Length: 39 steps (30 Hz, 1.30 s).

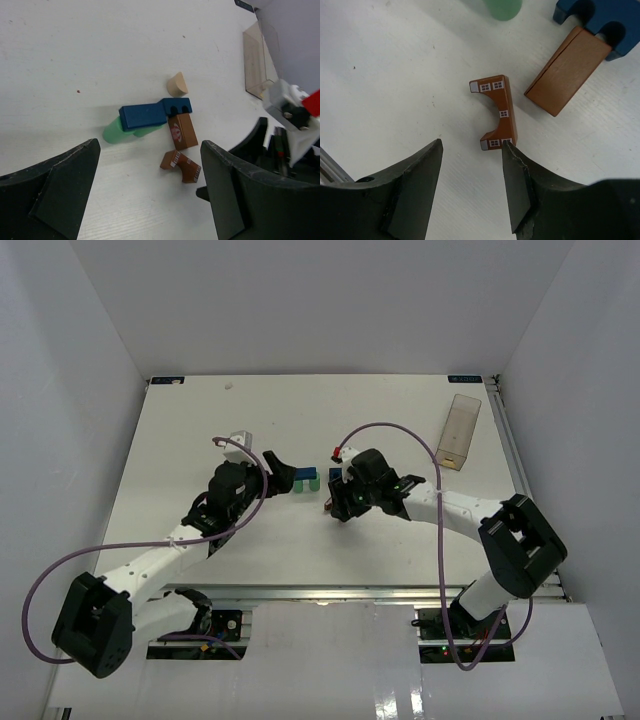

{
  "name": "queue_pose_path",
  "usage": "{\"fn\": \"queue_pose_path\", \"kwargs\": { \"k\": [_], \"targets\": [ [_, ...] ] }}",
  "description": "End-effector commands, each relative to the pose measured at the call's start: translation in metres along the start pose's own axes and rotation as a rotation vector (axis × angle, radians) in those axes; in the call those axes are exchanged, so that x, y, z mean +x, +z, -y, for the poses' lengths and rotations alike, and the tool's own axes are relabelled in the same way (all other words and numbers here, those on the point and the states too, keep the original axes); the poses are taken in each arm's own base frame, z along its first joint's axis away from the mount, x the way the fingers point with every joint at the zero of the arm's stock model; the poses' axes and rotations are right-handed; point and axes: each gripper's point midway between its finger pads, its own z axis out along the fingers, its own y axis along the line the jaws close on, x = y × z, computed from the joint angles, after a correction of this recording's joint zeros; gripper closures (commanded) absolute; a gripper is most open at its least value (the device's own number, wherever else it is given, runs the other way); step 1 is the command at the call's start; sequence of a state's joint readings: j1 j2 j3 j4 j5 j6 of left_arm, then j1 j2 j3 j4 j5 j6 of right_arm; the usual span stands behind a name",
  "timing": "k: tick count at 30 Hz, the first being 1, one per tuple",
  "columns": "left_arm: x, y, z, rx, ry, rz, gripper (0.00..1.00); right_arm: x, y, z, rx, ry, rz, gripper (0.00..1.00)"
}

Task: Build the wood block tower

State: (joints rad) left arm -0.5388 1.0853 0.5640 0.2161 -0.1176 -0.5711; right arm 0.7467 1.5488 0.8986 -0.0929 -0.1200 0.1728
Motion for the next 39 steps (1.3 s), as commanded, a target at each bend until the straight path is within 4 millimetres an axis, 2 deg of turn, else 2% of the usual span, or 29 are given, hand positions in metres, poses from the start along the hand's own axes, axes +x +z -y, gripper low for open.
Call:
{"fn": "queue_pose_path", "kwargs": {
  "k": [1, 6, 12, 15, 19, 24, 29, 39],
  "targets": [
    [0.000, -0.022, 0.030, 0.146, -0.018, -0.048, 0.07, -0.001, 0.010, -0.003, -0.026, -0.048, -0.006, 0.43],
    [0.008, -0.035, 0.032, 0.188, -0.017, -0.063, 0.06, -0.001, 0.015, 0.004, 0.001, -0.064, -0.007, 0.43],
    [0.019, -0.033, 0.023, 0.168, 0.000, -0.083, 0.06, 0.001, 0.019, 0.006, 0.021, -0.087, -0.025, 0.44],
    [0.024, -0.033, 0.020, 0.169, 0.012, -0.084, 0.06, -0.004, 0.017, 0.004, 0.016, -0.115, -0.009, 0.44],
    [0.030, -0.034, 0.020, 0.189, 0.026, -0.094, 0.07, -0.013, 0.026, 0.004, 0.005, -0.167, -0.029, 0.44],
    [0.028, -0.039, 0.022, 0.206, 0.042, -0.087, 0.14, -0.006, 0.041, 0.006, -0.019, -0.213, -0.075, 0.45],
    [0.025, -0.045, 0.024, 0.220, 0.036, -0.077, 0.20, 0.000, 0.043, 0.006, -0.032, -0.234, -0.099, 0.47],
    [0.024, -0.060, 0.020, 0.203, 0.010, -0.065, 0.20, -0.013, 0.051, 0.014, 0.003, -0.291, -0.114, 0.39]
  ]
}}
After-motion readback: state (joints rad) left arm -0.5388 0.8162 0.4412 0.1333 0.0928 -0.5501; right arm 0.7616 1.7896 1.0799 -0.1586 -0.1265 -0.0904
